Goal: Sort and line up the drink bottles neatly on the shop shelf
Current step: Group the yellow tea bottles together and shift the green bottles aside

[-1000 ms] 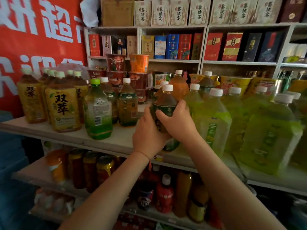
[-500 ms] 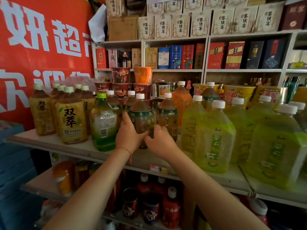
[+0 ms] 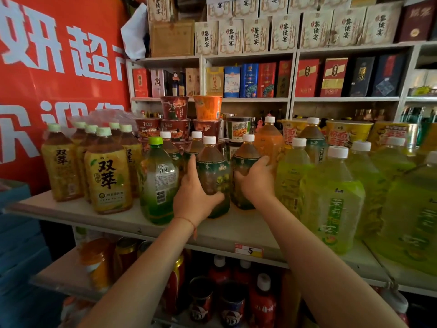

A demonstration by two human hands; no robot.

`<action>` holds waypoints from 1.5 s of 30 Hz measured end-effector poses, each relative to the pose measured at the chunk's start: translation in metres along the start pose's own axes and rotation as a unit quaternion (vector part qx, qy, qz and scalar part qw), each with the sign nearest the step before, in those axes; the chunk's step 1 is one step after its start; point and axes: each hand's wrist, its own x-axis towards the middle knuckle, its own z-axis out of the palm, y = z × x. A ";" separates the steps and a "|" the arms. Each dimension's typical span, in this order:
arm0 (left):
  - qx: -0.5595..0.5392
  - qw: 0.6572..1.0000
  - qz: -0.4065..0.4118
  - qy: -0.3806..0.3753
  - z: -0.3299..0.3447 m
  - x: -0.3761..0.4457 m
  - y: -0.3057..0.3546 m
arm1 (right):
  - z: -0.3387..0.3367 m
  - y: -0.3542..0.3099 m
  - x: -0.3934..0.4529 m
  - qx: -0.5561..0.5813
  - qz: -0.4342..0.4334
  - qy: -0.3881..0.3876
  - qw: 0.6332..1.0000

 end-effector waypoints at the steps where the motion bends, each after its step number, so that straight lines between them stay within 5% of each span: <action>1: 0.017 1.000 0.013 0.016 0.000 -0.003 0.001 | 0.002 -0.001 0.001 0.006 -0.005 -0.005 1.000; 6: 0.155 0.956 0.182 0.170 -0.003 -0.023 -0.006 | 0.015 -0.004 0.005 0.128 -0.007 -0.073 0.989; 10: 0.061 0.941 0.131 0.305 -0.028 -0.016 -0.025 | -0.001 -0.007 0.006 0.157 0.015 -0.160 0.974; 13: -0.145 0.969 -0.034 0.199 -0.055 0.000 -0.040 | -0.010 -0.026 -0.013 0.088 0.013 -0.035 0.995; 16: -0.265 0.957 -0.102 0.057 -0.072 0.016 -0.063 | -0.009 -0.060 -0.043 0.100 -0.136 0.091 0.981; 20: -0.282 0.955 -0.092 0.011 -0.075 0.021 -0.081 | 0.006 -0.086 -0.068 0.137 -0.258 -0.035 0.956; 29: -0.321 0.931 0.085 0.149 -0.084 0.001 -0.039 | 0.012 -0.083 -0.095 0.321 -0.245 -0.165 0.900; 34: -0.326 0.924 0.158 0.122 -0.064 -0.010 0.024 | -0.038 -0.056 -0.094 0.400 -0.235 -0.088 0.881; 40: -0.349 0.927 0.104 0.095 0.000 -0.035 0.072 | -0.086 0.009 -0.083 0.271 -0.216 -0.044 0.937; 42: -0.334 0.934 0.091 0.084 0.021 -0.043 0.085 | -0.102 0.028 -0.077 0.186 -0.251 0.030 0.949; 45: -0.300 0.948 0.070 0.079 0.051 -0.054 0.101 | -0.125 0.059 -0.066 0.078 -0.314 0.213 0.922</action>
